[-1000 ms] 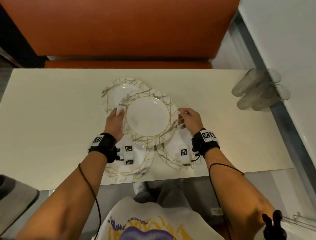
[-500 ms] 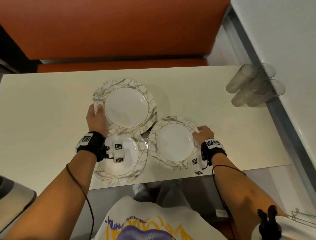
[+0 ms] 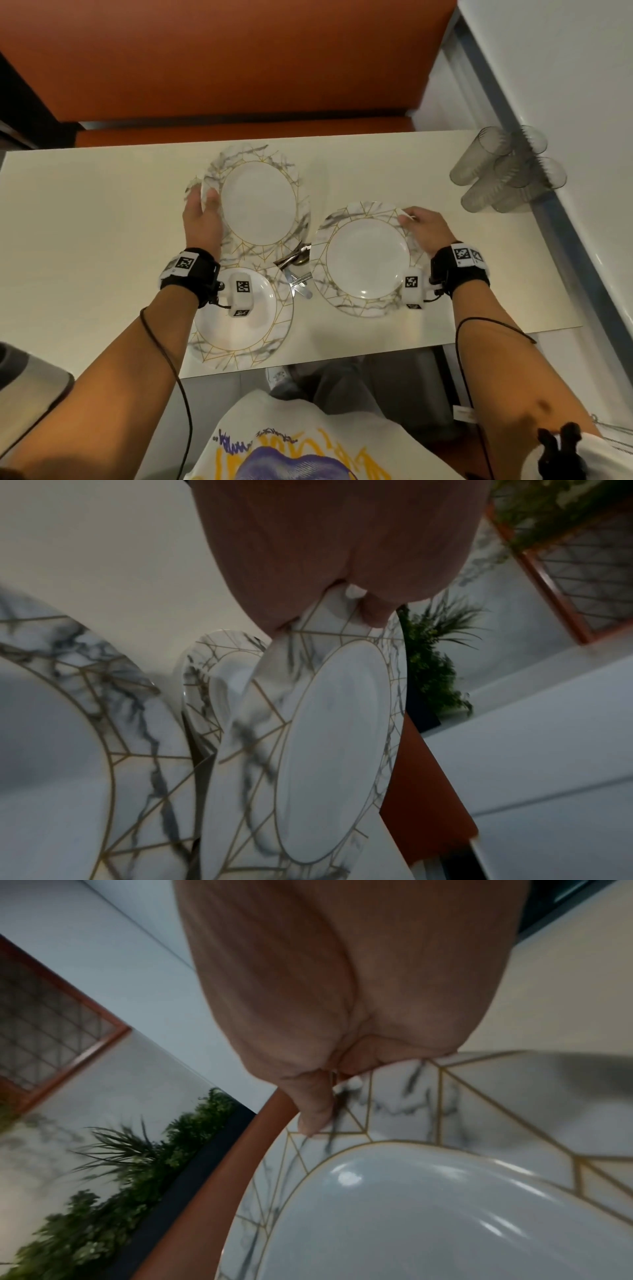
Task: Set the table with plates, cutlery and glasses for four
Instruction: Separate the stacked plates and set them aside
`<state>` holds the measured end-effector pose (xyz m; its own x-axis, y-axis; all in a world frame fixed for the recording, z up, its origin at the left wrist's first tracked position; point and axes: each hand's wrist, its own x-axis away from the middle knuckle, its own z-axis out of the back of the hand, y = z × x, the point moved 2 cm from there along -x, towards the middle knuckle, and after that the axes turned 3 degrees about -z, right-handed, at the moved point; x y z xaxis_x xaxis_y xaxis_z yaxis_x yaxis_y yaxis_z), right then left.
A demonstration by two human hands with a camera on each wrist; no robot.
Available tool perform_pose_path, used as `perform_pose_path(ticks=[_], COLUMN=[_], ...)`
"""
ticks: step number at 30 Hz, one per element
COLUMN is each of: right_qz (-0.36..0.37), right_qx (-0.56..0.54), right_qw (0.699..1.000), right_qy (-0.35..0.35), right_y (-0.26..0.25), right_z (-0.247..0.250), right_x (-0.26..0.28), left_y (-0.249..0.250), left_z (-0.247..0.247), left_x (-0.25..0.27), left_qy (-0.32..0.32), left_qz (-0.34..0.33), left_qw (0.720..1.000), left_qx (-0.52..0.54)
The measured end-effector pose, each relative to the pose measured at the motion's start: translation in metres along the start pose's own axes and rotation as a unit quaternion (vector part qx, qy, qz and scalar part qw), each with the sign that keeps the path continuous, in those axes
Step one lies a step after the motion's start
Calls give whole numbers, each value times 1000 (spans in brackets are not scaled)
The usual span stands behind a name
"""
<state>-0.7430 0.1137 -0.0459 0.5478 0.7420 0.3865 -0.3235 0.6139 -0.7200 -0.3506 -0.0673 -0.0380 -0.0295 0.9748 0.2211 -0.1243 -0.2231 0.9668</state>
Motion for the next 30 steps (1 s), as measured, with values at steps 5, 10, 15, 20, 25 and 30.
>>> perform_pose_path(ticks=[5, 10, 15, 20, 25, 30], right_qz=[2, -73, -106, -104, -60, -32], right_qx=[-59, -151, -114, -101, -83, -89], right_qw=[998, 985, 987, 989, 995, 995], right_qy=[9, 40, 25, 9, 19, 29], right_y=[-31, -39, -49, -68, -83, -105], right_z=[-16, -55, -96, -119, -126, -135], right_x=[-6, 2, 1, 14, 16, 15], left_y=[12, 5, -1, -17, -12, -14], left_z=[-17, -28, -30, -24, -16, 4], left_x=[31, 45, 41, 32, 24, 16], left_qy=[-65, -50, -46, -25, -37, -53], left_qz=[-15, 65, 155, 228, 184, 203], left_qw=[998, 996, 982, 963, 977, 961], left_qx=[-14, 48, 95, 143, 104, 179])
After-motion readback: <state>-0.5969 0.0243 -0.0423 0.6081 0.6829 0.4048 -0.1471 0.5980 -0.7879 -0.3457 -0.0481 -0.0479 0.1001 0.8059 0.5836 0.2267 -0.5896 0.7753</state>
